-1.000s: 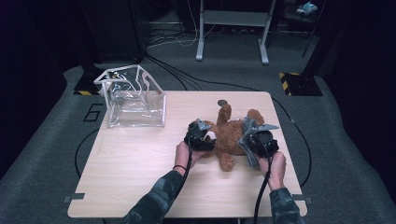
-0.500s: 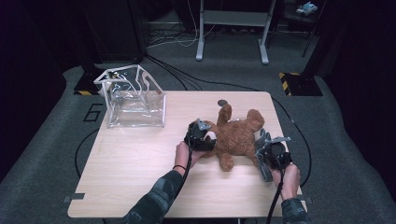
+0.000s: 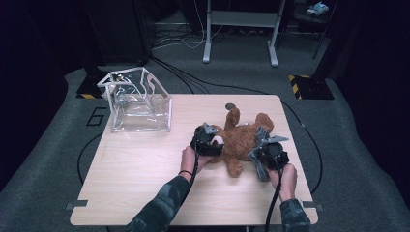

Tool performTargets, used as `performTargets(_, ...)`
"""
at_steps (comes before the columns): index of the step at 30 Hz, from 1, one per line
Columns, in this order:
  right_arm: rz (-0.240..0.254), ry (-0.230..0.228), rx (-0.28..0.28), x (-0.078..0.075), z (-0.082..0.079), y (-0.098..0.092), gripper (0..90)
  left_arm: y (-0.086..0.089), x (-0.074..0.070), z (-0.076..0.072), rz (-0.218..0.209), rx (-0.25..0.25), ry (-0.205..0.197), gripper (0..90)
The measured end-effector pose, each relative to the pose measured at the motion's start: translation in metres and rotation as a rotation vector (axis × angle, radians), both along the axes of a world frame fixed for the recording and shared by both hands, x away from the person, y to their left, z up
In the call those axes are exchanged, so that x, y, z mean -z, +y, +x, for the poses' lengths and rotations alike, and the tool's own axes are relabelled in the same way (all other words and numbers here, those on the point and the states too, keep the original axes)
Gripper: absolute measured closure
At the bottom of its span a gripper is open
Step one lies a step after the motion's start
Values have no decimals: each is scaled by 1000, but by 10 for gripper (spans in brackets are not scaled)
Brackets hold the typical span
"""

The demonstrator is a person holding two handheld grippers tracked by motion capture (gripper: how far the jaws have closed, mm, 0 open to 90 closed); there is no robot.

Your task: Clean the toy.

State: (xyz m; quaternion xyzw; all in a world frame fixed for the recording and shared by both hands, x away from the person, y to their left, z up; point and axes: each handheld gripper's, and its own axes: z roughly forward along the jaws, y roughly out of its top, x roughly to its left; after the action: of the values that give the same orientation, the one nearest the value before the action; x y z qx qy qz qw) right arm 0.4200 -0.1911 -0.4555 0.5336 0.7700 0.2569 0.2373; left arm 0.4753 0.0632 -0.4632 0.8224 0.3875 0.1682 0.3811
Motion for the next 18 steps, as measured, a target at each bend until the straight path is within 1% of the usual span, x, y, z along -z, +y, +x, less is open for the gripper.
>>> performTargets(1,10,6,6,4,-2,-5,805,0,0,0,0,1,0,363)
performTargets(4,2,22,32,9,-10,-17,806,1,0,1,4,6,7,363)
performTargets(5,0,22,37,10,-12,-21,806,0,0,2,-8,-3,7,363)
performTargets(7,-15,29,50,11,-14,-24,805,0,-1,3,-11,-4,11,363)
performTargets(9,-26,26,54,10,-14,-25,804,0,-2,3,3,1,20,363)
performTargets(10,-24,25,59,8,-16,-23,803,0,-2,4,-8,-6,16,363)
performTargets(11,-16,2,46,3,-16,-22,802,0,-2,5,-14,-11,21,363)
performTargets(12,-6,-9,38,-1,-18,-19,802,1,-3,5,-7,-6,32,363)
performTargets(13,7,-24,25,-5,-19,-16,802,1,-3,6,-7,-8,33,363)
performTargets(14,24,-37,2,-10,-19,-13,802,1,-4,7,-2,-4,40,362)
performTargets(15,34,-52,-20,-14,-20,-7,802,1,-4,8,-11,-11,44,362)
performTargets(16,33,-60,-41,-19,-20,-1,802,1,-4,9,-7,-11,52,363)
performTargets(17,33,-60,-41,-19,-20,-1,802,1,-4,9,-7,-11,52,362)
performTargets(18,43,-75,-81,-25,-18,13,802,1,-5,11,-11,-14,56,362)
